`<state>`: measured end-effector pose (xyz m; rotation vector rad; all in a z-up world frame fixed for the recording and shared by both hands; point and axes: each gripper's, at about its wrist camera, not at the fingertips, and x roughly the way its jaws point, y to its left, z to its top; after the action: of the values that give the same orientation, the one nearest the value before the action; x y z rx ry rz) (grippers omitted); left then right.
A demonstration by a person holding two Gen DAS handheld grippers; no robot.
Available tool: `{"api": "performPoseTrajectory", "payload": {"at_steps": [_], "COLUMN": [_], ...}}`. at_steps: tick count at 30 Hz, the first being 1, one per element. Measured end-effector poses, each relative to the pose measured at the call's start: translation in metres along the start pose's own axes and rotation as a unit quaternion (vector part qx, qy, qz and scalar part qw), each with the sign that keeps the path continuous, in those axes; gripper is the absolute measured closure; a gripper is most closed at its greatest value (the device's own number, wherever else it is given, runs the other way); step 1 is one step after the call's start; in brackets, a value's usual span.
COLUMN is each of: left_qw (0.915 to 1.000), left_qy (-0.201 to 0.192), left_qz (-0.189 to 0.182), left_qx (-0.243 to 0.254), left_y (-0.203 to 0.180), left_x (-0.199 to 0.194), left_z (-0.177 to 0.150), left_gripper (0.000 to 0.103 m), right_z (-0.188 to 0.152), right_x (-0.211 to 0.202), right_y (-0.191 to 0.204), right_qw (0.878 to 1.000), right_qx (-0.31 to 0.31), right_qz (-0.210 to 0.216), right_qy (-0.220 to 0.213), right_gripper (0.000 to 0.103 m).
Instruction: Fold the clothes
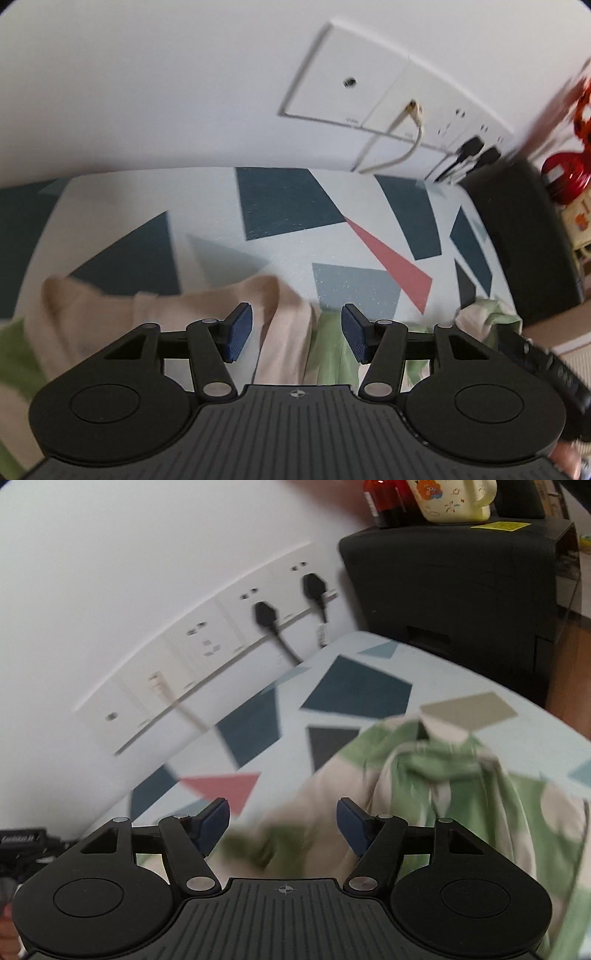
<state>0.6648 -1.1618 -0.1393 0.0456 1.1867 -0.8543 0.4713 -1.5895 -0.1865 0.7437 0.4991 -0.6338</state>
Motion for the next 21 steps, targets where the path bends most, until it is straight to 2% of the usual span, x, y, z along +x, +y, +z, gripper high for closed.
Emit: {"api": "performPoseTrajectory", "payload": {"at_steps": [4, 10, 12, 13, 15, 16, 18, 19, 21], "left_qw": [0.9999, 0.9983, 0.9986, 0.9988, 0.9997, 0.9993, 0.9970, 0.9957, 0.9946], "left_qy": [0.017, 0.020, 0.007, -0.002, -0.016, -0.035, -0.064, -0.074, -0.075], "left_qz": [0.002, -0.048, -0.046, -0.040, -0.007, 0.012, 0.042, 0.053, 0.063], "left_qx": [-0.001, -0.024, -0.027, -0.027, -0.016, -0.009, -0.012, -0.020, -0.036], "left_y": [0.002, 0.007, 0.007, 0.007, 0.003, -0.001, -0.002, 0.001, 0.011], "left_x": [0.014, 0.031, 0.034, 0.034, 0.032, 0.026, 0.018, 0.015, 0.015], "left_z": [0.008, 0.007, 0.005, 0.003, 0.000, -0.002, -0.002, -0.001, 0.004], "left_gripper": [0.048, 0.049, 0.066, 0.100, 0.102, 0.102, 0.102, 0.102, 0.102], "right_z": [0.015, 0.018, 0.018, 0.019, 0.020, 0.020, 0.014, 0.011, 0.013], "right_x": [0.032, 0.051, 0.053, 0.055, 0.057, 0.060, 0.064, 0.065, 0.063], "right_y": [-0.012, -0.017, -0.017, -0.017, -0.013, -0.008, 0.005, 0.007, -0.004], "right_qw": [0.999, 0.999, 0.999, 0.999, 0.998, 0.997, 0.989, 0.984, 0.982], "right_qx": [0.010, -0.002, -0.007, -0.010, -0.016, -0.036, -0.113, -0.139, -0.138], "right_qz": [-0.019, -0.028, -0.027, -0.030, -0.042, -0.053, -0.094, -0.105, -0.130], "right_qy": [0.026, 0.041, 0.039, 0.038, 0.036, 0.035, 0.030, 0.023, 0.003], "right_gripper": [0.040, 0.040, 0.038, 0.037, 0.035, 0.039, 0.100, 0.103, 0.103]}}
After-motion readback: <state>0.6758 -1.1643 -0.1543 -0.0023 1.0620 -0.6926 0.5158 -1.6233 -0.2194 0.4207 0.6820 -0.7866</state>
